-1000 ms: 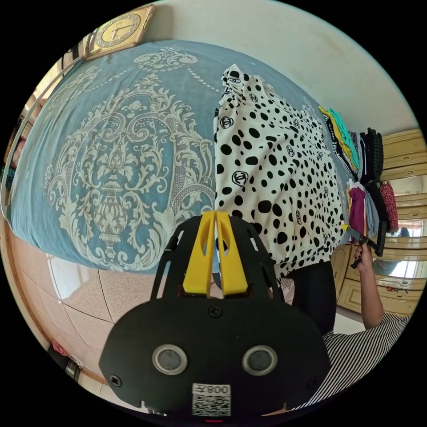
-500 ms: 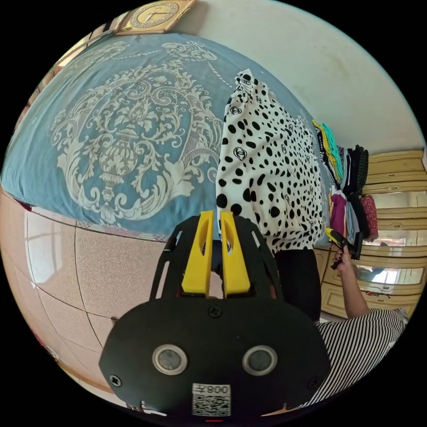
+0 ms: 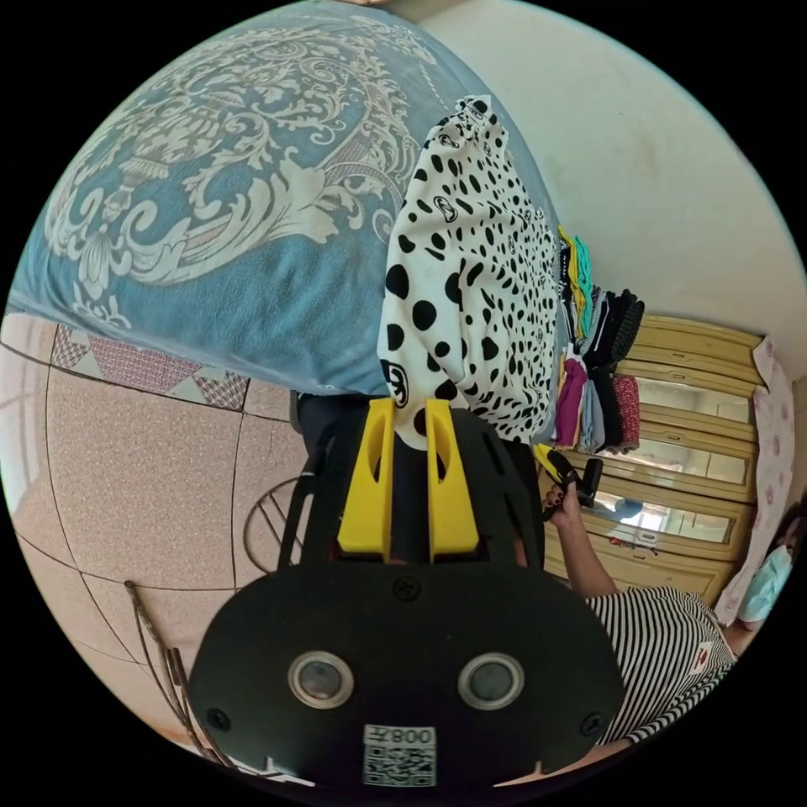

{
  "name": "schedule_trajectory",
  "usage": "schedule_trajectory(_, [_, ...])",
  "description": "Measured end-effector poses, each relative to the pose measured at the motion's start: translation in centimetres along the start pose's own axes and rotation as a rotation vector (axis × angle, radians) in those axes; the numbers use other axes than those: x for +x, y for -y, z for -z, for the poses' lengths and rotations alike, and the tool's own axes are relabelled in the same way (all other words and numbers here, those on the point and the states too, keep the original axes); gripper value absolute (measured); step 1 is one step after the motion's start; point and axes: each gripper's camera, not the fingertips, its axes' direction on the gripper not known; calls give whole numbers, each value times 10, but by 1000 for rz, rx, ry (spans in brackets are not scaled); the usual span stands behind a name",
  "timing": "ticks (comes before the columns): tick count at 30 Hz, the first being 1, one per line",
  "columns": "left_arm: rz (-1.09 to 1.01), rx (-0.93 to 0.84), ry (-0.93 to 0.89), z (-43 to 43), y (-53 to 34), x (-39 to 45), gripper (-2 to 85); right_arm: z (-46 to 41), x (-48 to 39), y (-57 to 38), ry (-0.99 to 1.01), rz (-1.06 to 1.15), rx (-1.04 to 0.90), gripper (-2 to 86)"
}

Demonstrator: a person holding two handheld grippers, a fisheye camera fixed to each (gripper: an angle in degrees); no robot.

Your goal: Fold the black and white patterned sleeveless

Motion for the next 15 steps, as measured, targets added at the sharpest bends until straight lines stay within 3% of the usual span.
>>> schedule_trajectory(6, [-16, -18, 19, -26, -20, 0, 38, -5, 2, -3, 72, 0, -4, 77])
schedule_trajectory(15, [4, -1, 5, -61, -57, -10, 13, -18, 17, 6, 28, -46, -41, 49])
